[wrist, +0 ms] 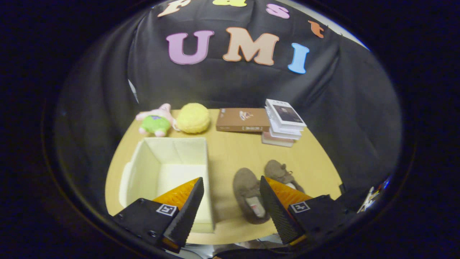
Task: Open the storage box then place both shoes into the box .Put the left shoe in first, then the right shoe, with the right side of both shoes facing outward in a uniform manner.
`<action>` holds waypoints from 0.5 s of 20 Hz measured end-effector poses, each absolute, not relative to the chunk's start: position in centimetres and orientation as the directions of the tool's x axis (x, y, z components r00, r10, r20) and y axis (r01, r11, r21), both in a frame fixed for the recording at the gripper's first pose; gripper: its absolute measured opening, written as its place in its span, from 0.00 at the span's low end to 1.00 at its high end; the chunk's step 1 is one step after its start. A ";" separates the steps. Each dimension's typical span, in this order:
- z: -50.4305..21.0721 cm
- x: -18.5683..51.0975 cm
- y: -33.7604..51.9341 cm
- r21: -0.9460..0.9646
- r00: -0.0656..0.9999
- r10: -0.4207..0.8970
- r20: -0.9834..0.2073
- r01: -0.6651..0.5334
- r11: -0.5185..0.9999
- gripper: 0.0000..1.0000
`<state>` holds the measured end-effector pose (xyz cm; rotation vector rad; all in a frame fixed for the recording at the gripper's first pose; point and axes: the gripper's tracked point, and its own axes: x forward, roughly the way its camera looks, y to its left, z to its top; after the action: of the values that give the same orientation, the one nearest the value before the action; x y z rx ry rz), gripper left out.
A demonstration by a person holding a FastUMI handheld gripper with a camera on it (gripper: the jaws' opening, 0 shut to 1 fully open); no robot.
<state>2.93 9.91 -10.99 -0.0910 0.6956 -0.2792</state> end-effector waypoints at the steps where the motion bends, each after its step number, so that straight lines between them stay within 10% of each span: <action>1: -12.0 3.1 8.5 -0.206 0.701 -0.309 -0.643 0.230 0.951 0.99; 10: -22.6 2.4 1.9 -0.283 0.446 -0.329 -0.832 0.167 0.944 0.80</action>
<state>2.36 1.90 -22.65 -0.1687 1.0657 -0.3085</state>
